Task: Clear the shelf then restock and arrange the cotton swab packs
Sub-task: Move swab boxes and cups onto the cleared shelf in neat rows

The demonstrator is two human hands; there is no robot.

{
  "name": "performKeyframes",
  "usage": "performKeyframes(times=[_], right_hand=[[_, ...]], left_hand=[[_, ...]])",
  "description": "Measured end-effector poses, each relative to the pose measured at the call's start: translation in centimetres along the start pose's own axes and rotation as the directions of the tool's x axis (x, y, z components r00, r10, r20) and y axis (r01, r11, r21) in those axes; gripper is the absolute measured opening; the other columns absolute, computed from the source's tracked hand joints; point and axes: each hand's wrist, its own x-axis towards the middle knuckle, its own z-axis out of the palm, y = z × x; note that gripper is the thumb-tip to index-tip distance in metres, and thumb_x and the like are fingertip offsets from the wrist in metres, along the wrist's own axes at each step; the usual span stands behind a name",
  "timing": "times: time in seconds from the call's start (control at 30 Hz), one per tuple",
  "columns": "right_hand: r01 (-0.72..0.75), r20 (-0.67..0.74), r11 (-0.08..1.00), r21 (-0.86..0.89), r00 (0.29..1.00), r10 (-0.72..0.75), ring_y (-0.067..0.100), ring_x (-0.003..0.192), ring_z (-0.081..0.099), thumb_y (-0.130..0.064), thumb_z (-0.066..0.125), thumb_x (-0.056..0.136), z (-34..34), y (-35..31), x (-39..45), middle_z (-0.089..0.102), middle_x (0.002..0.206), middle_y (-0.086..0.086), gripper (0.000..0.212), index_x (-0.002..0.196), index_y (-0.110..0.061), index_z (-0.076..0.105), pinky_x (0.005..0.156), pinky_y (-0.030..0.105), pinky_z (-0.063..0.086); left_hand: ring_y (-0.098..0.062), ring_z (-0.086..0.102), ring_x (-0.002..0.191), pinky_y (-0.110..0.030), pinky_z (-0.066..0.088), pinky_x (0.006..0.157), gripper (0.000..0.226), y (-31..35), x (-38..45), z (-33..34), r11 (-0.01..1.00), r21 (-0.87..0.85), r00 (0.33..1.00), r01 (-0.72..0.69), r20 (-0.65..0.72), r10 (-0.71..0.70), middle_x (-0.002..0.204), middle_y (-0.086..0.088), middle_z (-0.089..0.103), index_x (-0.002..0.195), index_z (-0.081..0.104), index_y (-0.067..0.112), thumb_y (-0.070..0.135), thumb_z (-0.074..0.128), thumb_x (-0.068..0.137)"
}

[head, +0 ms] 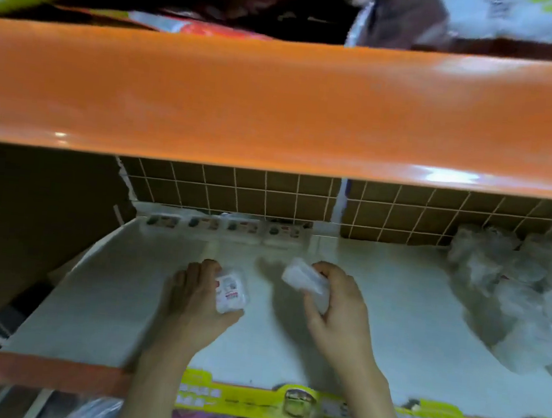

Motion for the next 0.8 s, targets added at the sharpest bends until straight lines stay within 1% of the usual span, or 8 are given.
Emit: performKeyframes(times=[0.1, 0.2, 0.33, 0.4, 0.53, 0.67, 0.73, 0.8], right_hand=[[-0.008, 0.002, 0.996, -0.092, 1.0, 0.008, 0.02, 0.088, 0.051, -0.021, 0.058, 0.075, 1.1, -0.2, 0.7, 0.062, 0.097, 0.002, 0.032, 0.106, -0.015, 0.058, 0.071, 0.021, 0.031], [-0.072, -0.016, 0.979, -0.189, 0.997, 0.07, 0.028, 0.086, 0.055, -0.018, 0.058, 0.069, 1.0, 0.5, 2.1, 0.064, 0.093, 0.004, 0.029, 0.097, -0.011, 0.06, 0.069, 0.027, 0.035], [-0.075, 0.007, 0.942, -0.327, 0.997, 0.082, 0.033, 0.081, 0.058, -0.008, 0.065, 0.068, 0.3, 2.2, 4.3, 0.065, 0.086, 0.009, 0.025, 0.093, -0.008, 0.061, 0.066, 0.031, 0.04], [-0.085, 0.045, 0.936, -0.34, 0.993, 0.107, 0.033, 0.083, 0.059, -0.002, 0.065, 0.07, 0.1, 3.1, 5.7, 0.065, 0.09, 0.012, 0.029, 0.099, -0.006, 0.061, 0.066, 0.029, 0.038], [-0.094, 0.143, 0.926, -0.365, 0.978, 0.155, 0.03, 0.078, 0.059, -0.006, 0.056, 0.082, 0.5, 4.3, 8.7, 0.063, 0.092, 0.011, 0.031, 0.113, -0.01, 0.053, 0.06, 0.027, 0.036], [-0.073, 0.203, 0.876, -0.477, 0.96, 0.191, 0.027, 0.095, 0.058, -0.007, 0.053, 0.087, 2.0, 5.9, 10.7, 0.049, 0.13, 0.011, 0.042, 0.128, -0.012, 0.045, 0.066, 0.031, 0.045], [-0.036, 0.22, 0.843, -0.537, 0.959, 0.18, 0.028, 0.098, 0.057, -0.004, 0.052, 0.089, 2.7, 6.7, 10.9, 0.043, 0.136, 0.015, 0.05, 0.136, -0.009, 0.036, 0.067, 0.033, 0.047], [-0.035, 0.238, 0.84, -0.542, 0.952, 0.194, 0.027, 0.098, 0.055, -0.005, 0.048, 0.091, 3.3, 7.5, 10.6, 0.046, 0.131, 0.015, 0.048, 0.137, -0.008, 0.034, 0.068, 0.031, 0.045]], left_hand=[[-0.031, 0.051, 0.106, -0.036, 0.039, 0.09, 0.071, -1.3, 1.0, -0.8, 1.0, -0.012, 0.999, 0.003, 0.042, -0.002, 0.11, -0.005, 0.057, 0.115, 0.054, 0.015, 0.045, 0.084, 0.058], [-0.03, 0.049, 0.111, -0.037, 0.04, 0.095, 0.073, -1.5, 1.4, -0.7, 0.994, -0.109, 0.999, -0.005, 0.042, 0.01, 0.117, -0.008, 0.053, 0.125, 0.054, 0.012, 0.036, 0.084, 0.062], [-0.03, 0.048, 0.113, -0.036, 0.04, 0.096, 0.078, -0.8, 1.9, -0.3, 0.992, -0.118, 0.998, -0.036, 0.054, 0.043, 0.121, -0.01, 0.05, 0.133, 0.049, 0.012, 0.037, 0.082, 0.067], [-0.03, 0.049, 0.112, -0.036, 0.04, 0.096, 0.08, -0.5, 2.2, -0.3, 0.991, -0.123, 0.996, -0.043, 0.078, 0.052, 0.121, -0.01, 0.051, 0.134, 0.049, 0.012, 0.039, 0.082, 0.066], [-0.031, 0.05, 0.111, -0.038, 0.041, 0.093, 0.083, -0.5, 2.3, -0.8, 0.992, -0.116, 0.995, -0.038, 0.087, 0.048, 0.119, -0.011, 0.053, 0.134, 0.049, 0.01, 0.047, 0.075, 0.064], [-0.032, 0.048, 0.117, -0.039, 0.038, 0.098, 0.076, -1.0, 1.9, -1.2, 0.994, -0.111, 0.999, 0.003, 0.054, 0.004, 0.127, -0.009, 0.052, 0.137, 0.046, 0.015, 0.033, 0.08, 0.07], [-0.034, 0.051, 0.112, -0.04, 0.042, 0.095, 0.073, -1.2, 1.5, -1.0, 0.994, -0.111, 0.999, 0.012, 0.042, -0.008, 0.122, -0.012, 0.055, 0.132, 0.051, 0.014, 0.033, 0.081, 0.068], [-0.033, 0.052, 0.11, -0.041, 0.044, 0.093, 0.074, -1.3, 1.0, -0.8, 0.992, -0.123, 0.999, 0.029, 0.041, -0.024, 0.119, -0.011, 0.055, 0.13, 0.054, 0.014, 0.042, 0.075, 0.065]])
